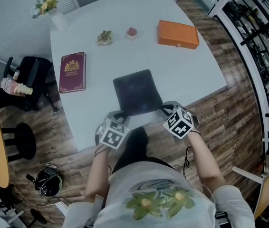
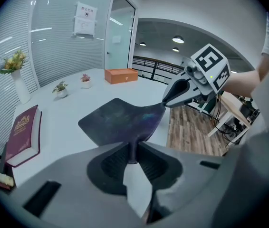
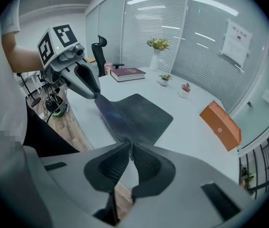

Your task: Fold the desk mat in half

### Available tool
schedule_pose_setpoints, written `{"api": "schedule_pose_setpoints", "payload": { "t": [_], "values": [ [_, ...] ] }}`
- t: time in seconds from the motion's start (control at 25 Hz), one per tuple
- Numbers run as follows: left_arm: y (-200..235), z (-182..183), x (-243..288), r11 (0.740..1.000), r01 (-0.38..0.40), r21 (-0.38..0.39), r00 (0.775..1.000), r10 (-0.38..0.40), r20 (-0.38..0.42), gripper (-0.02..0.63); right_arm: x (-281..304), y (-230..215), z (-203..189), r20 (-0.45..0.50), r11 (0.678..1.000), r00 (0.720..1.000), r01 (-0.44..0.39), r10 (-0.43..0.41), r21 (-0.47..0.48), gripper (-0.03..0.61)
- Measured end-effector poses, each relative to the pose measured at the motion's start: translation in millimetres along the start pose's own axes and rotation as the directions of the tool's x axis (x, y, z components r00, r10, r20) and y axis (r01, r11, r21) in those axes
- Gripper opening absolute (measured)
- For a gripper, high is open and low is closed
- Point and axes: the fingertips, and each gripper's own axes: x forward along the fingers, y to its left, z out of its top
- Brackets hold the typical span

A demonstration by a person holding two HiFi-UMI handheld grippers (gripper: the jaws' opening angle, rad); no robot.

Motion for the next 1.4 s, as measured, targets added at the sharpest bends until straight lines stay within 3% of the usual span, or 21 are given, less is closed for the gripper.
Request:
{"api": "schedule_pose_setpoints", "payload": {
  "t": [0.72, 1.16, 1.4],
  "values": [
    [57.7, 58.8, -14.9, 0.995, -0.052, -0.084, 0.994, 0.06, 0.094, 0.063, -6.3, -56.1, 58.1, 0.103, 1.0, 0.995, -0.011, 0.009, 0.02, 0.037],
    [89.4, 84.7, -16.5, 0.992, -0.067, -0.109, 0.989, 0.081, 0.127, 0.058, 0.4, -85.0, 87.3, 0.111, 1.0, 0.994, -0.014, 0.015, -0.01, 0.036],
    [98.4, 86.8, -13.3, 0.994, -0.066, -0.086, 0.99, 0.076, 0.116, 0.058, 7.2, -93.3, 98.6, 0.11, 1.0, 0.994, -0.012, 0.012, -0.004, 0.035]
  ]
}}
